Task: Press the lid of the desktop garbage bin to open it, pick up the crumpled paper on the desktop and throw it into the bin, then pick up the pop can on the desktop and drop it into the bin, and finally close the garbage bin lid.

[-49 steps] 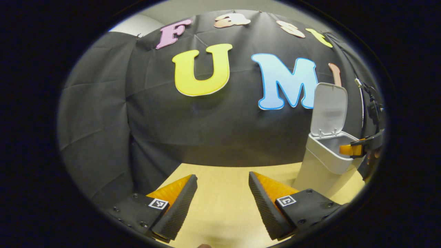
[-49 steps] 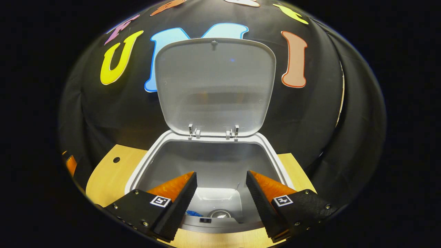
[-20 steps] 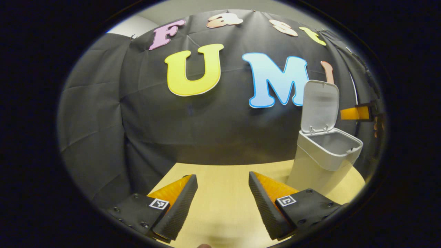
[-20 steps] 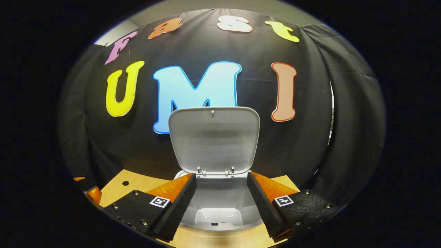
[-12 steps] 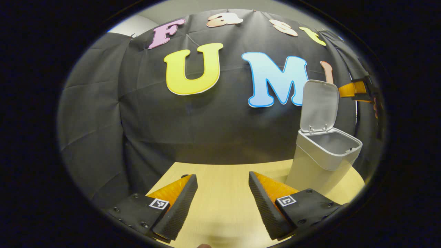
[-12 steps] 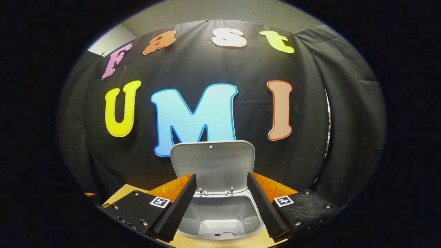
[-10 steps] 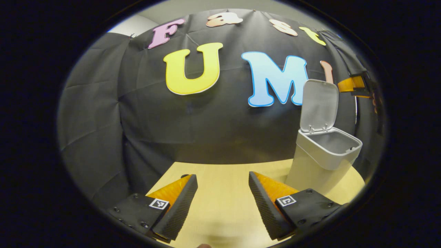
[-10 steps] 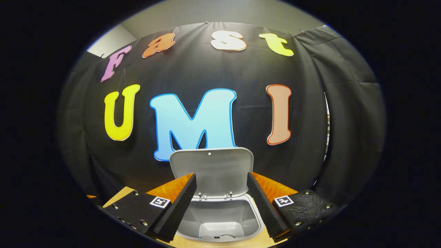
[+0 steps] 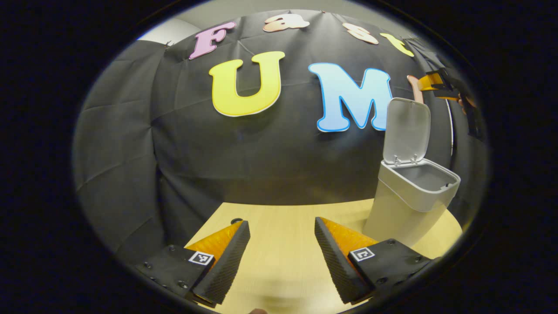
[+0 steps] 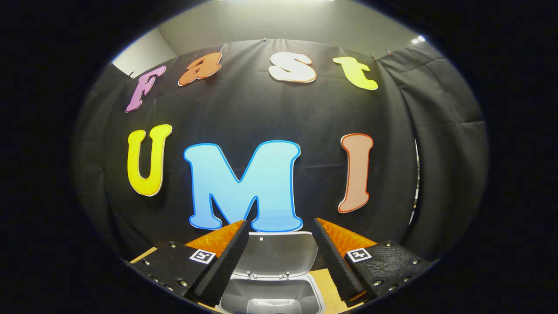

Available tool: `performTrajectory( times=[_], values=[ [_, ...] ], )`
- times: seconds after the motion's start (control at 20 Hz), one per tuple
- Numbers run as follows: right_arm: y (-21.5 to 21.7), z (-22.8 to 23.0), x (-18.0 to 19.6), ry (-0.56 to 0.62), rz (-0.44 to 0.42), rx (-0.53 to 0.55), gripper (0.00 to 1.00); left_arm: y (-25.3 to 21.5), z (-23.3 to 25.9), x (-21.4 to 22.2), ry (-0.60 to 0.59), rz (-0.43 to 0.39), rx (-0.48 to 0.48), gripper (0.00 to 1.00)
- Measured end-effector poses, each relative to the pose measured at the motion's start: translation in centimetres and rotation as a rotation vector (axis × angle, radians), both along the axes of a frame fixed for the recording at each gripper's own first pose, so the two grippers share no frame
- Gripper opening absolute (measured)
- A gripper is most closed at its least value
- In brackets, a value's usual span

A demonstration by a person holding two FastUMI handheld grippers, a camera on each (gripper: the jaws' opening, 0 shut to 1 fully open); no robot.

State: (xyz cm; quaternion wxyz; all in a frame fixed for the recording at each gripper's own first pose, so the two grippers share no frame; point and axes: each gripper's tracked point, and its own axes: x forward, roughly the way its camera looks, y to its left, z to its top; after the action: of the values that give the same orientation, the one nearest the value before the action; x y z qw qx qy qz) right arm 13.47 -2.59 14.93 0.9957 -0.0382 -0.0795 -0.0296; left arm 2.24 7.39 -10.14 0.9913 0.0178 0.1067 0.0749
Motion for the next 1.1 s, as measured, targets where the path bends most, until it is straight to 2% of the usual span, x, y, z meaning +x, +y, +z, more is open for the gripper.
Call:
performTrajectory(
  times=[0.05,0.1,0.3,0.35,0.4,0.7,1.1],
  values=[
    [0.1,0.3,0.5,-0.003,0.003,-0.006,0.91,0.3,-0.1,-0.1,0.004,0.006,-0.002,0.98],
    [0.3,0.5,1.0,-0.004,0.007,-0.009,0.94,0.5,-0.3,-0.2,0.006,0.011,-0.004,1.00],
    [1.0,0.7,3.2,-0.007,0.020,-0.012,0.94,1.7,-0.6,-0.8,0.013,0.040,-0.002,0.97],
    [1.2,0.7,3.6,-0.005,0.021,-0.013,0.91,2.0,-0.6,-0.9,0.015,0.048,-0.001,0.97],
    [1.2,0.5,4.2,-0.004,0.022,-0.013,0.94,2.4,-0.7,-1.1,0.018,0.056,0.000,1.00],
    [1.4,-1.2,6.5,0.033,0.024,0.010,0.94,4.0,-1.1,-1.7,0.029,0.093,0.004,1.00],
    [1.5,-2.4,6.9,0.072,0.025,-0.011,0.94,4.1,-1.4,-1.5,0.027,0.100,0.001,1.00]
  ],
)
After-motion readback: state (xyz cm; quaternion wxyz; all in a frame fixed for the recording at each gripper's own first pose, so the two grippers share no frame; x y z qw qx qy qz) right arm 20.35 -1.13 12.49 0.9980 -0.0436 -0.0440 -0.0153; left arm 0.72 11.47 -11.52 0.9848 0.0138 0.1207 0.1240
